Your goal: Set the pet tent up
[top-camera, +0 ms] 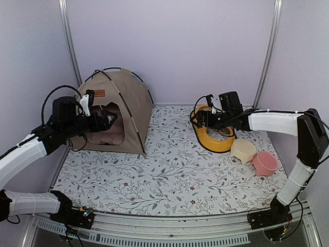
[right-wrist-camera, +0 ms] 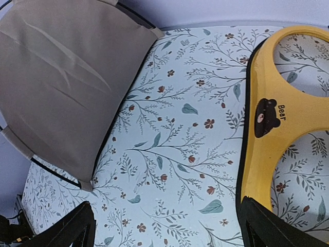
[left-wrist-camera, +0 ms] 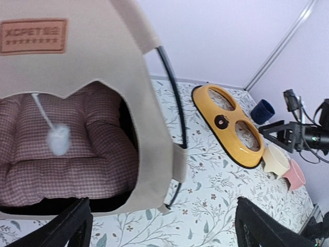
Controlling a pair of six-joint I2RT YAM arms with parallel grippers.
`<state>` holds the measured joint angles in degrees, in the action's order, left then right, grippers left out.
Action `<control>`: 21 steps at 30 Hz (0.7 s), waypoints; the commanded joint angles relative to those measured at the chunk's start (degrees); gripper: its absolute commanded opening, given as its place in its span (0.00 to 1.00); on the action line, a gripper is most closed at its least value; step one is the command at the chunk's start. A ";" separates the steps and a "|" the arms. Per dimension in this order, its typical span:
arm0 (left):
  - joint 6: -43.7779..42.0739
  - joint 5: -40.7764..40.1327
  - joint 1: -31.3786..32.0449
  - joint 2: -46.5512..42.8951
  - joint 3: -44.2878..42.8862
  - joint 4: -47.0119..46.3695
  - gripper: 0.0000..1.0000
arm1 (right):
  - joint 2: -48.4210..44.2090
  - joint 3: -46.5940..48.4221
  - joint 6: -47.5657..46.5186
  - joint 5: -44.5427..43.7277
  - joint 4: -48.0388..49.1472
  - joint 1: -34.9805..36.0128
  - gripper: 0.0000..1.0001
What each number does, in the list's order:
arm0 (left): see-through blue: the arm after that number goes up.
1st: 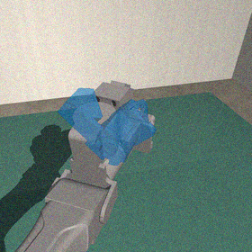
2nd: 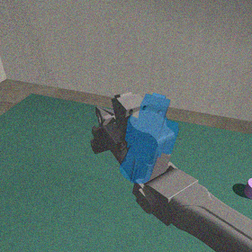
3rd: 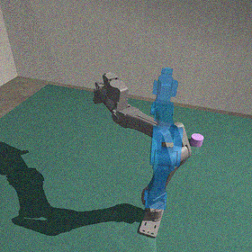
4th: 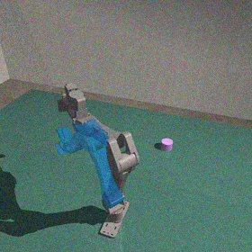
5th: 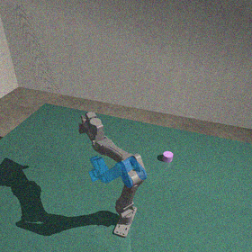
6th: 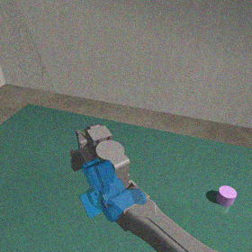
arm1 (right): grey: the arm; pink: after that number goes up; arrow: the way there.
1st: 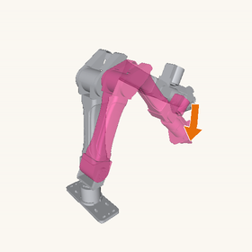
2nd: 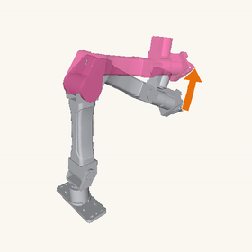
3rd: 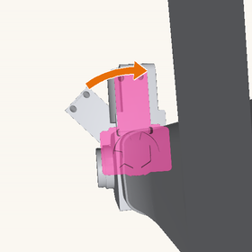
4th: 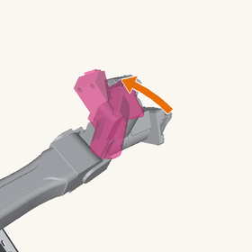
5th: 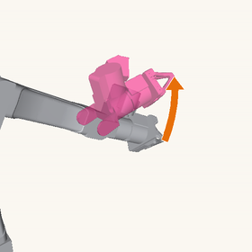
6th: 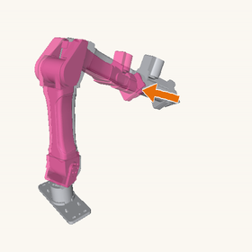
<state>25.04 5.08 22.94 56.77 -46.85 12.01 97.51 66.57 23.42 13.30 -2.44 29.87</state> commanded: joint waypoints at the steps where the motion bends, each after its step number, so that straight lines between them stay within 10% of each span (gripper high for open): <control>1: 0.39 -1.82 6.94 0.91 -0.16 -5.62 0.98 | 2.20 1.13 1.37 -4.64 -3.58 -2.71 0.99; 21: -2.03 -2.31 18.80 16.04 -13.30 -4.16 0.99 | 23.08 16.07 -1.56 -0.70 -11.63 -0.34 0.99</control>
<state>23.16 3.14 40.91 71.50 -58.39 8.51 119.00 80.75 23.51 10.31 -11.14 26.00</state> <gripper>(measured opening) 0.993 0.989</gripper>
